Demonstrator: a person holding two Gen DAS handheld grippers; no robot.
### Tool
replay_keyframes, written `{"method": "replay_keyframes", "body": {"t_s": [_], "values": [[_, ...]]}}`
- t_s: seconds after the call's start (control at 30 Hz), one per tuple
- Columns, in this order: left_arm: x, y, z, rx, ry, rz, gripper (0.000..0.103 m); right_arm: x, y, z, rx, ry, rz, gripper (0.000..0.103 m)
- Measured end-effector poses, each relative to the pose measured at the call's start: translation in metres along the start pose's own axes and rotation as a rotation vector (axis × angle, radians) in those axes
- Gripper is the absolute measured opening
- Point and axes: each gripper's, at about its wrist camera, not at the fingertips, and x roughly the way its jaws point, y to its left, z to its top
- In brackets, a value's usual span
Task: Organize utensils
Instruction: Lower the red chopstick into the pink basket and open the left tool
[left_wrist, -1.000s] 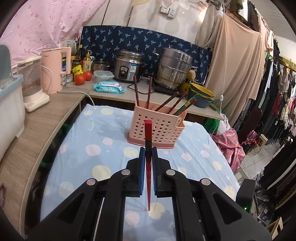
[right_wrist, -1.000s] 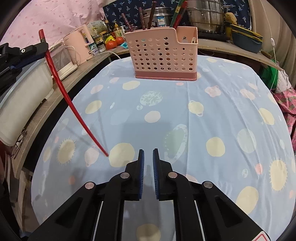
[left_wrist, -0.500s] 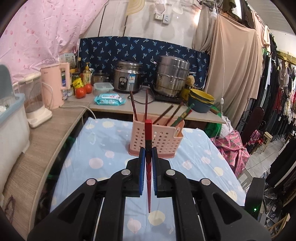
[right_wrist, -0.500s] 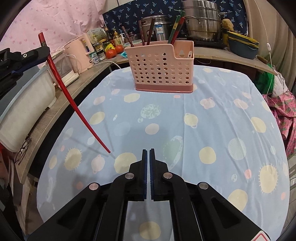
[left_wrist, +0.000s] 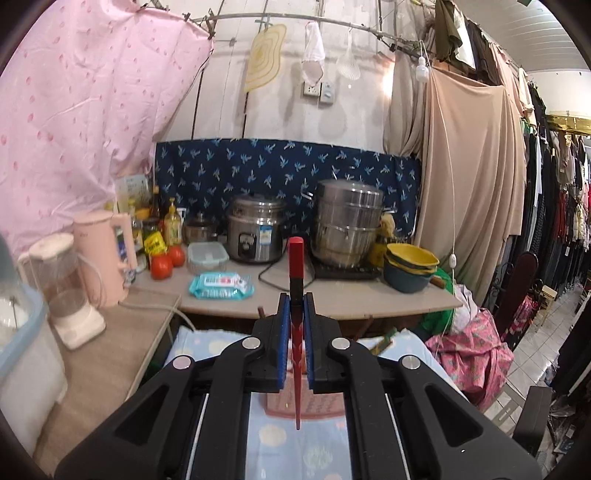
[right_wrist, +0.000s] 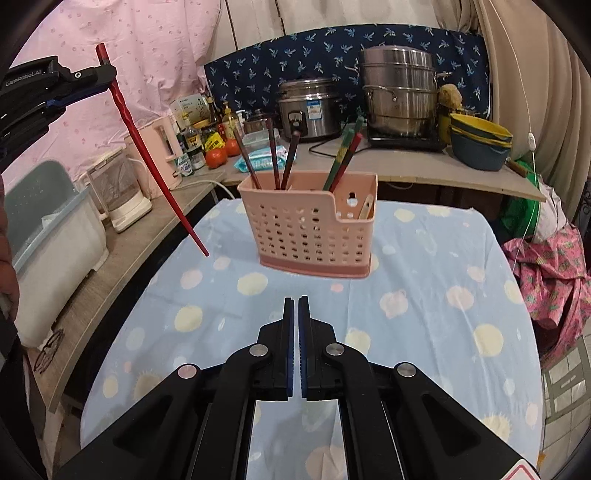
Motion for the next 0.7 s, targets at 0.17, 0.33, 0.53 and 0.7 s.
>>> {"method": "replay_keyframes", "body": {"t_s": [0.17,0.33,0.53,0.7], "values": [[0.031,-0.003,0.026,0.016,-0.032,0.006,0.007,0.013,-0.008,0.044,-0.003,-0.037,-0.01,0.002],[0.06,-0.003,0.034,0.014,-0.021,0.016,0.007,0.033,-0.01,0.075,-0.013,-0.048,-0.017,0.002],[0.087,0.0,0.034,0.016,-0.003,0.026,0.007,0.05,-0.011,0.093,-0.008,-0.045,-0.013,0.002],[0.107,-0.001,0.029,0.031,0.018,0.027,0.007,0.064,-0.01,0.1,-0.007,-0.035,-0.011,0.002]]}}
